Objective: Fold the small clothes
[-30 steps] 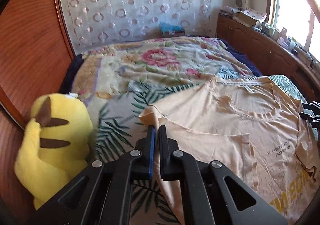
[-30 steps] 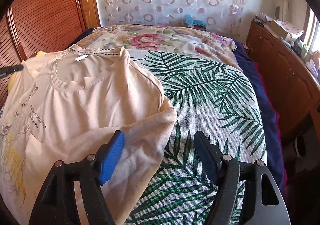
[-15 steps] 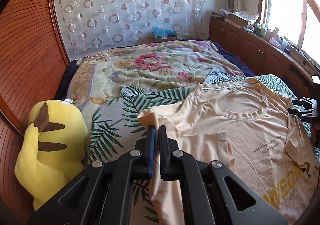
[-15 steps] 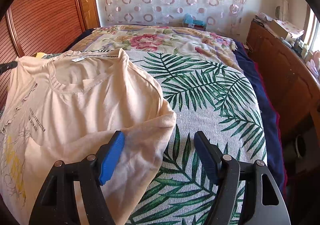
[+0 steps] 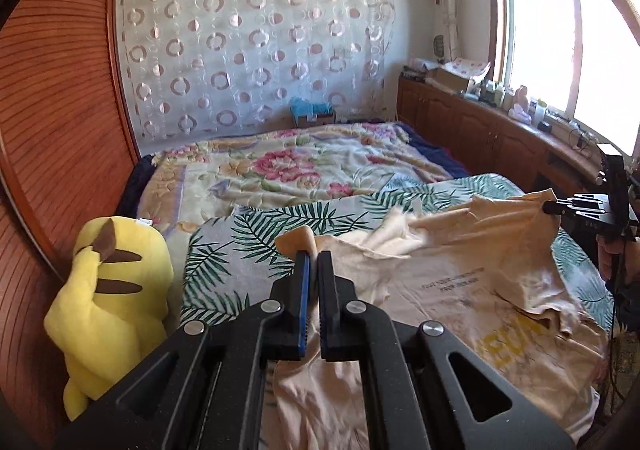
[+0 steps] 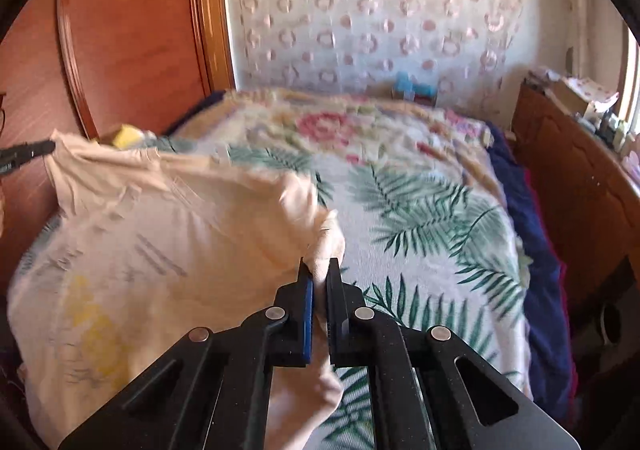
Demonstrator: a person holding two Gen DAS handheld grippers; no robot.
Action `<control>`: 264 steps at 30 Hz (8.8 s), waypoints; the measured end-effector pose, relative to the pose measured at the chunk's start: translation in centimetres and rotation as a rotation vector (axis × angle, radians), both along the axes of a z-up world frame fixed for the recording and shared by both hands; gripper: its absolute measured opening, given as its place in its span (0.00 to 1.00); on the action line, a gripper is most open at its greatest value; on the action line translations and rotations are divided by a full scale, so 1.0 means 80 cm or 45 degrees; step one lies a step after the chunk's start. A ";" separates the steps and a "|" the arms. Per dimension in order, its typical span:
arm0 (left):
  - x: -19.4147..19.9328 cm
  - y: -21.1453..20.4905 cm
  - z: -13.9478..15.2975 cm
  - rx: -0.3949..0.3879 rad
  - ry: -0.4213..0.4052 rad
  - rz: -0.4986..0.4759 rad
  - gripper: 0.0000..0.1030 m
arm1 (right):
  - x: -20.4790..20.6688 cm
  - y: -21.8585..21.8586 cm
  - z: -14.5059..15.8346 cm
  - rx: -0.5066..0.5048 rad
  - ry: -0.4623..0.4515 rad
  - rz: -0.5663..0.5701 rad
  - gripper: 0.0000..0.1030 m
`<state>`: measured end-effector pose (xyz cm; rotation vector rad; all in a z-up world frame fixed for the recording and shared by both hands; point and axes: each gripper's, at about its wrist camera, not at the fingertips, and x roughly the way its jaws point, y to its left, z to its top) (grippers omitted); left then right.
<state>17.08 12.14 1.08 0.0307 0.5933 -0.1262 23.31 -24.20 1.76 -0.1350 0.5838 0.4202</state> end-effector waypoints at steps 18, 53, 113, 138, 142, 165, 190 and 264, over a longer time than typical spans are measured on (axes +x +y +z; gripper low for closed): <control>-0.236 0.044 -0.031 -0.102 -0.027 0.159 0.05 | -0.259 -0.070 0.010 0.115 -0.047 0.138 0.05; -0.186 0.024 -0.095 -0.120 0.112 0.155 0.78 | -0.289 -0.079 -0.041 -0.067 0.144 0.057 0.43; -0.077 0.005 -0.126 -0.078 0.368 -0.074 0.09 | -0.137 -0.062 -0.123 0.076 0.295 0.021 0.08; -0.330 -0.003 0.180 -0.163 -0.635 -0.101 0.08 | -0.403 -0.134 0.192 0.155 -0.562 0.028 0.06; -0.330 -0.005 0.212 -0.128 -0.728 -0.098 0.08 | -0.421 -0.134 0.224 0.133 -0.664 0.041 0.06; -0.040 0.035 0.174 0.056 -0.550 0.117 0.08 | -0.164 -0.009 0.208 -0.171 -0.588 -0.042 0.06; 0.244 0.035 -0.067 0.118 -0.016 0.046 0.13 | 0.254 0.053 0.056 -0.292 0.030 -0.113 0.06; 0.112 0.083 -0.144 0.076 0.347 0.153 0.13 | 0.093 0.013 -0.045 -0.133 0.185 -0.037 0.43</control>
